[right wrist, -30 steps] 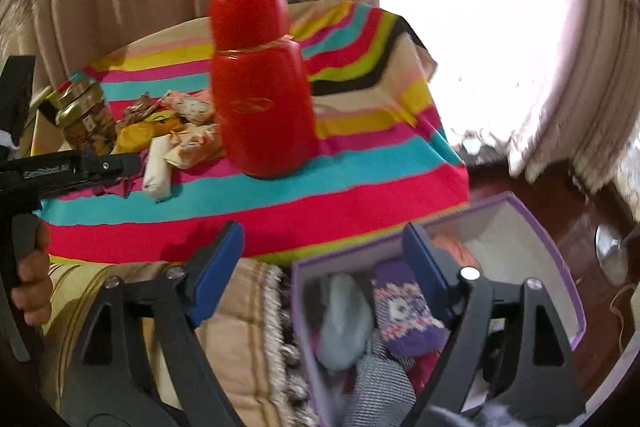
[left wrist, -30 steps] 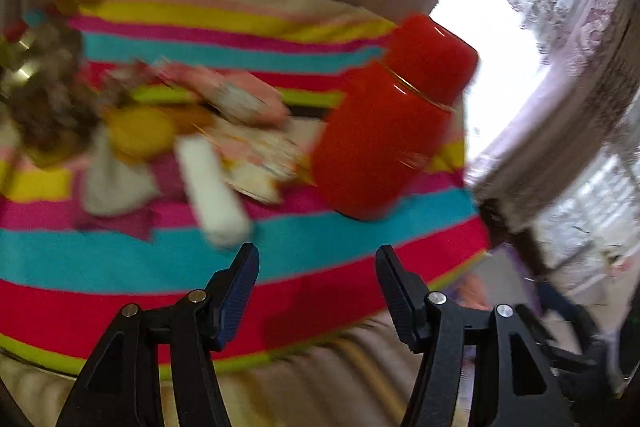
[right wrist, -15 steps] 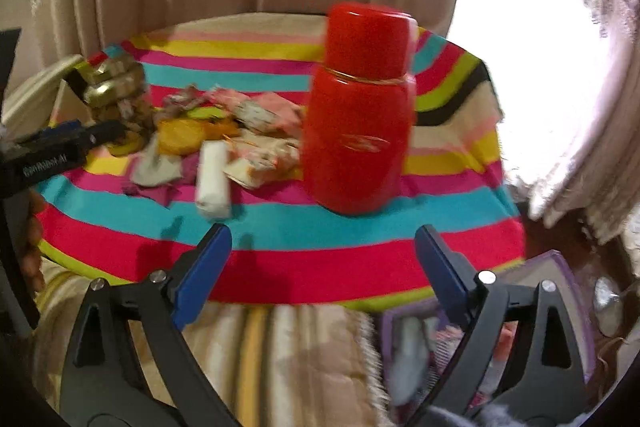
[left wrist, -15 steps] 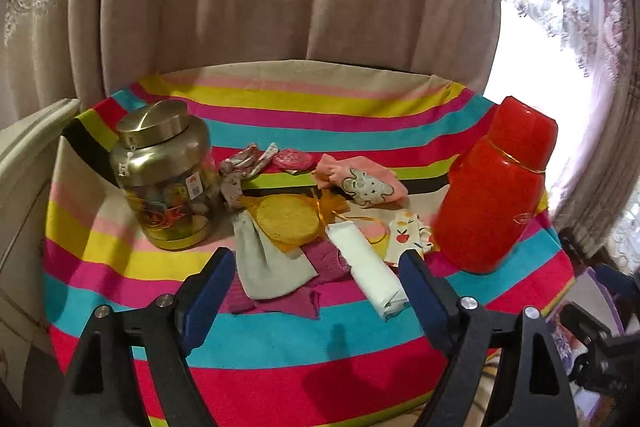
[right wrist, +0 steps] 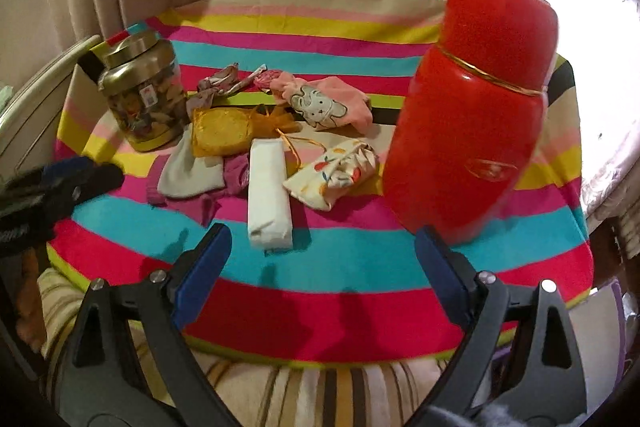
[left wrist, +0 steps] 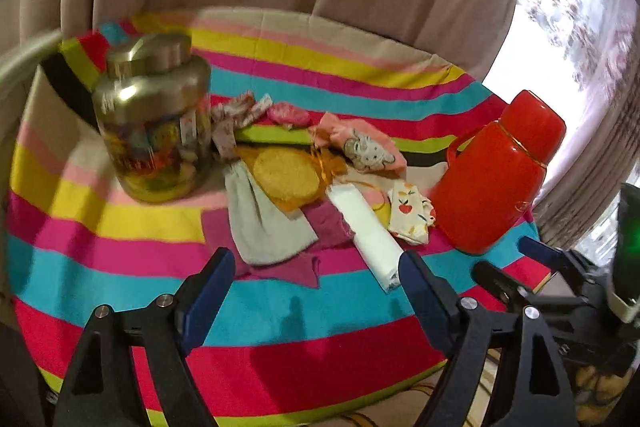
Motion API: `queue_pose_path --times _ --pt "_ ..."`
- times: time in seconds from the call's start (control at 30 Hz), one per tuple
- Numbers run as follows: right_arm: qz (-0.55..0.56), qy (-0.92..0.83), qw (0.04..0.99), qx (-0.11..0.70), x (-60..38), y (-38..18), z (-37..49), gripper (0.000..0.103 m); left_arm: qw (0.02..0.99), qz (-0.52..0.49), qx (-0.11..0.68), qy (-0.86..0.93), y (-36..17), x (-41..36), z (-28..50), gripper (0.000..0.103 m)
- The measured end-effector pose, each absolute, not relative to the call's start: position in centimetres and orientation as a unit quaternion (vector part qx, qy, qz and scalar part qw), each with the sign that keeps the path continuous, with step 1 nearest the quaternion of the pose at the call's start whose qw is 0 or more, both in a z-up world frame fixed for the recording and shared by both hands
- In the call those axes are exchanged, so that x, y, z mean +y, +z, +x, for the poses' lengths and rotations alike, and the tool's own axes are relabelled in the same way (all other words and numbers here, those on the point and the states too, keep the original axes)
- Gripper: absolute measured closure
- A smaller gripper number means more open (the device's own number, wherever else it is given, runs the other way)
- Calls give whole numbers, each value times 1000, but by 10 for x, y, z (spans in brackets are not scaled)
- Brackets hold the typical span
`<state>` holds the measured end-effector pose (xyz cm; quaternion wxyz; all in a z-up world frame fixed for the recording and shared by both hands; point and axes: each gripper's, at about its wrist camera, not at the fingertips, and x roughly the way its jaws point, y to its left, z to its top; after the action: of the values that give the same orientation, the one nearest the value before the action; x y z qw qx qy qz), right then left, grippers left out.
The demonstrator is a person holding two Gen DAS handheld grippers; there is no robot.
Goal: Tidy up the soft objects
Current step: 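Move both open tools back over the pile of soft items, then grasp the white rolled towel with the left tool while the right tool grasps the fruit-print cloth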
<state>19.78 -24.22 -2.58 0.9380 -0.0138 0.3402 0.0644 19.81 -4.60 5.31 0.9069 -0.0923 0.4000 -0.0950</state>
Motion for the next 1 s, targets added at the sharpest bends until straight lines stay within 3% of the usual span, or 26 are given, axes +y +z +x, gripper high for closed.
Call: queue_pose_path --times 0.3,0.67,0.73,1.0 --pt "5 14 930 367 -230 -43 249 9 878 -176 433 -101 26 -28 210 24" --pt "46 -43 919 389 -220 -62 292 11 863 -206 447 -110 6 -23 220 24" --pt "45 -59 917 391 -219 -66 299 13 860 -215 449 -111 3 -20 221 24" --pt "36 -75 905 418 -218 -86 321 39 842 -257 457 -126 -9 -15 227 31"
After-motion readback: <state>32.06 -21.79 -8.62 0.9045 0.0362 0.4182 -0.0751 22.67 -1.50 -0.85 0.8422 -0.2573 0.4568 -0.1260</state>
